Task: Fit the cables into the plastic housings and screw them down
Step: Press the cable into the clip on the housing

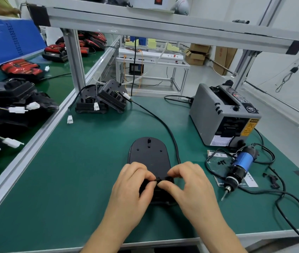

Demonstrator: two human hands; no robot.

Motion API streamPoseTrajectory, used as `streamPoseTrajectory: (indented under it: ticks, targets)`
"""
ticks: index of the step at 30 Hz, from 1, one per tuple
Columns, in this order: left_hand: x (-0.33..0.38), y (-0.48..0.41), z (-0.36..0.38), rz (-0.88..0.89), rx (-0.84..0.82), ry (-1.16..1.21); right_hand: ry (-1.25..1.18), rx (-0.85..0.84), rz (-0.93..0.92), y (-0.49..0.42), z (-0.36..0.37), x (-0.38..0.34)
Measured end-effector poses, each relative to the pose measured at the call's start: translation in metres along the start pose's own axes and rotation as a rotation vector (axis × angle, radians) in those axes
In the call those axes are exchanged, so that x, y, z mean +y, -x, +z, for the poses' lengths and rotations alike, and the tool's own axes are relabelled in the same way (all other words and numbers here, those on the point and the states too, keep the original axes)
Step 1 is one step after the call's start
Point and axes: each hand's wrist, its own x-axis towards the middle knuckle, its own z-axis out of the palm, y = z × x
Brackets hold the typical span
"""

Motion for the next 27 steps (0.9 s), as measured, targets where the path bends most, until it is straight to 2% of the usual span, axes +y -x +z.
streamPoseTrajectory:
  ticks: [3,7,12,16,19,24,27]
  targets:
    - [-0.001,-0.001,0.0,0.017,0.008,0.018,-0.006,0.033,-0.076,-0.006,-0.002,0.0]
    - [-0.003,-0.002,-0.002,-0.003,-0.041,0.042,-0.085,-0.043,-0.102,-0.012,-0.001,0.002]
    - [-0.008,-0.022,-0.022,-0.173,-0.253,0.189,-0.169,-0.117,-0.081,-0.012,-0.002,0.008]
    - [-0.007,-0.046,-0.026,-0.284,-0.504,-0.002,-0.201,-0.096,-0.068,-0.009,-0.003,0.006]
    - [-0.003,-0.061,-0.022,-0.334,-0.615,-0.067,-0.204,-0.097,-0.072,-0.009,-0.005,0.005]
    - [-0.004,-0.073,-0.023,-0.434,-0.651,0.092,-0.182,-0.137,-0.067,-0.01,-0.007,0.004]
    - [-0.003,-0.076,-0.024,-0.465,-0.668,0.104,-0.185,-0.147,-0.068,-0.01,-0.006,0.007]
